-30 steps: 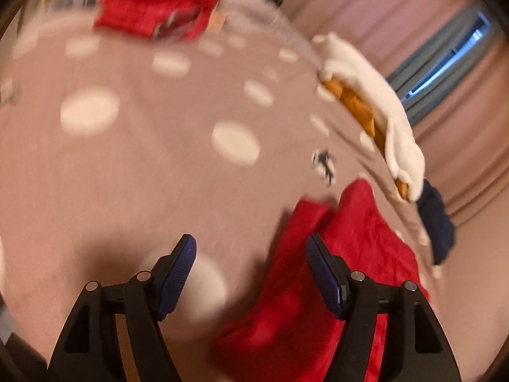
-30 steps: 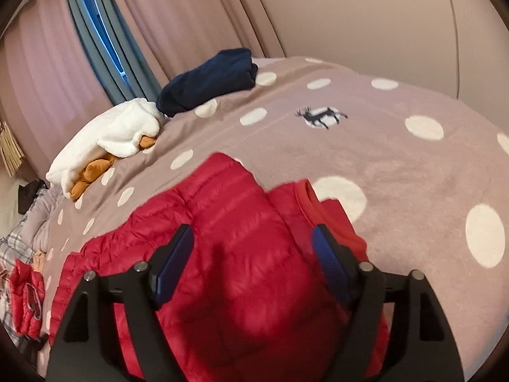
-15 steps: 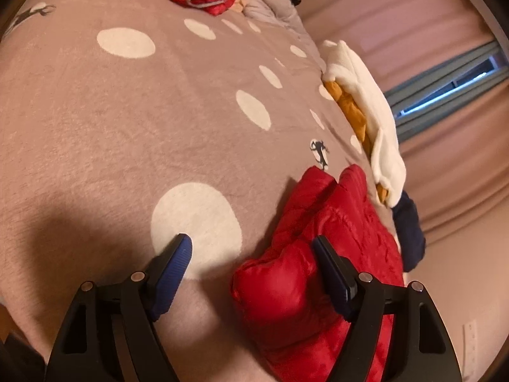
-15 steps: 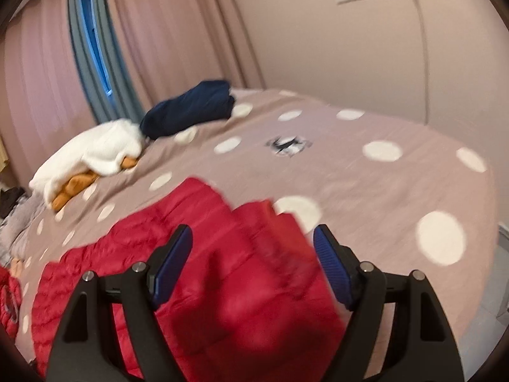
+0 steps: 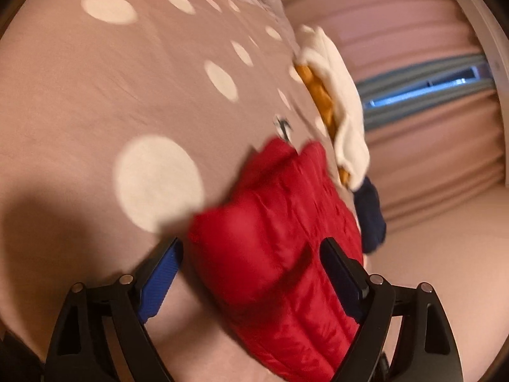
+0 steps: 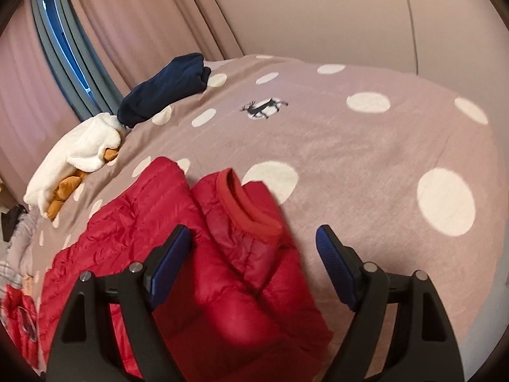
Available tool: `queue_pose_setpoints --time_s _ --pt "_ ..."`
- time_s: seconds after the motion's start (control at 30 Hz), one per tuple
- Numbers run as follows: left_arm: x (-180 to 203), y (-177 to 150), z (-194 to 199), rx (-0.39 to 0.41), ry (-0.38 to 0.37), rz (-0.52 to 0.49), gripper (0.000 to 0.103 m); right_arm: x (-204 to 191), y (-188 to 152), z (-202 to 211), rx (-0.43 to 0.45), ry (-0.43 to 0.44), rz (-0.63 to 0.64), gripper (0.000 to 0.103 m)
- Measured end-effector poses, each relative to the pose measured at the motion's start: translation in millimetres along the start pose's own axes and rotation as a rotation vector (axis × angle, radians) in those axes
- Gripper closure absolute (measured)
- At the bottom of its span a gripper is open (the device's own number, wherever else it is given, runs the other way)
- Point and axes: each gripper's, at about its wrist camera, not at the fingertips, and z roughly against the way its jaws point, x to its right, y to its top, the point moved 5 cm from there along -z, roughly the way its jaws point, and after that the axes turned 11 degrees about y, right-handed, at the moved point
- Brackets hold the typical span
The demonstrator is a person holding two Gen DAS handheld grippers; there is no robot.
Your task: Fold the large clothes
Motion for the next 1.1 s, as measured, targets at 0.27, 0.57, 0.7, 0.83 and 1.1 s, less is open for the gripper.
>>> queue_pose_setpoints --time_s 0.27,0.57,0.7,0.83,1.1 --pt "18.4 -11.3 -16.3 0.063 0.065 -0.087 0.017 -0.5 -2.0 -3.6 -0.015 -0.005 0.009 0.020" --pt "23.9 -2.1 -36.6 0.036 0.022 0.024 0.017 2.4 -6.5 -13.2 -0.051 -0.001 -0.007 0.018" --pt "35.6 -1.3 -51.5 -0.001 -0.003 0.014 0.017 9.2 -17.6 -30.5 -0.122 0.063 -0.094 0.016" --pt "50.9 1.9 -71.8 -0.062 -0.016 0.010 0.021 3.3 -20.3 -36.8 -0.136 0.098 -0.061 0.017" --pt "37.6 16.5 -69.4 -0.138 -0.040 0.214 0.056 -19.2 -24.9 -51.4 -0.171 0.144 0.023 0.031"
